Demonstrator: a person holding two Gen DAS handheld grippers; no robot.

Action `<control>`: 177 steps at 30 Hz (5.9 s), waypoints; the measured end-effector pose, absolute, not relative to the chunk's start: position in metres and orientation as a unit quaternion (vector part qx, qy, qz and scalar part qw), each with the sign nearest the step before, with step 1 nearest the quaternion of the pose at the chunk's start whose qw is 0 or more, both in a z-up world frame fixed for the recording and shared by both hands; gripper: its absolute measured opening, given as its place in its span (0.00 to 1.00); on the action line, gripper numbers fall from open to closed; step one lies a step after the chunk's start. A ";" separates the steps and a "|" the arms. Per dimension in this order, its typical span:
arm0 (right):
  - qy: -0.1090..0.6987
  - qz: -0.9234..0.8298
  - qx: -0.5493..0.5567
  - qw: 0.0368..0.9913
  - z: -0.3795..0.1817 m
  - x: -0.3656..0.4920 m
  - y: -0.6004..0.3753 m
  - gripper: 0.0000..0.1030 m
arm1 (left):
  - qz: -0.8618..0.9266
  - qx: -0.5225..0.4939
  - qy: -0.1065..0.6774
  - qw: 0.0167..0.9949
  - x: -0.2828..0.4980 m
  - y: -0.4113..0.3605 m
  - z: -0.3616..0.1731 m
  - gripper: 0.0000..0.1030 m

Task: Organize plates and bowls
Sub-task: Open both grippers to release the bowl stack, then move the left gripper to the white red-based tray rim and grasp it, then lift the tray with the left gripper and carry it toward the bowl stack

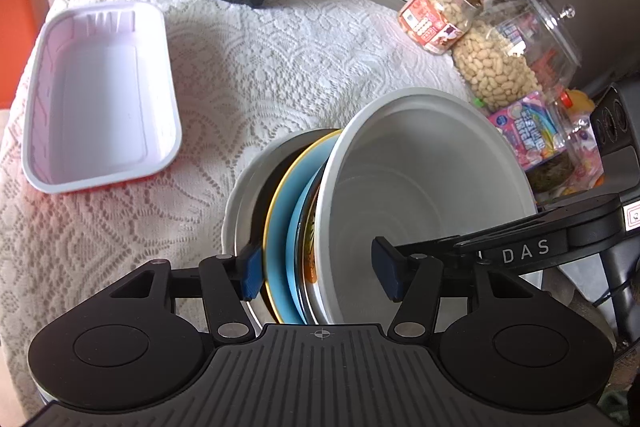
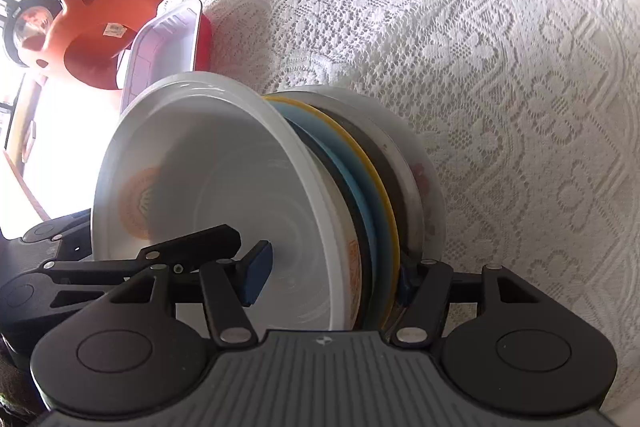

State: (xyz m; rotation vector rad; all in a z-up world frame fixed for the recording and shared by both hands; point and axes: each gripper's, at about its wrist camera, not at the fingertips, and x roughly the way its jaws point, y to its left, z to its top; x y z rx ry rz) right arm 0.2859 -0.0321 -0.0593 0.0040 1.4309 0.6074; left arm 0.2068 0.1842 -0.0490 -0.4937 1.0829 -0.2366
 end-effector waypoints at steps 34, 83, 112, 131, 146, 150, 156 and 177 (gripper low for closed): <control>0.424 0.219 -0.149 0.866 0.036 0.236 -0.028 0.56 | -0.085 -0.187 0.428 0.880 0.185 0.182 -0.019 0.46; 0.622 0.221 -0.107 0.744 -0.071 0.363 0.202 0.18 | 0.068 -0.256 0.518 0.813 0.287 0.346 -0.079 0.24; 0.463 0.294 -0.076 0.833 0.072 0.271 0.012 0.19 | -0.023 -0.174 0.439 0.881 0.214 0.190 0.055 0.25; 0.475 0.278 -0.080 0.831 0.028 0.263 -0.017 0.19 | -0.041 -0.132 0.455 0.880 0.222 0.165 0.025 0.24; 0.477 0.279 -0.068 0.831 0.027 0.261 -0.032 0.20 | -0.064 -0.124 0.453 0.880 0.220 0.159 0.028 0.23; 0.481 0.281 -0.067 0.828 0.027 0.259 -0.033 0.21 | -0.067 -0.123 0.455 0.879 0.219 0.160 0.027 0.23; 0.486 0.281 -0.075 0.824 0.023 0.258 -0.028 0.21 | -0.070 -0.130 0.461 0.875 0.218 0.163 0.024 0.23; 0.480 0.279 -0.065 0.829 0.031 0.251 -0.035 0.20 | -0.069 -0.167 0.451 0.874 0.213 0.181 0.040 0.22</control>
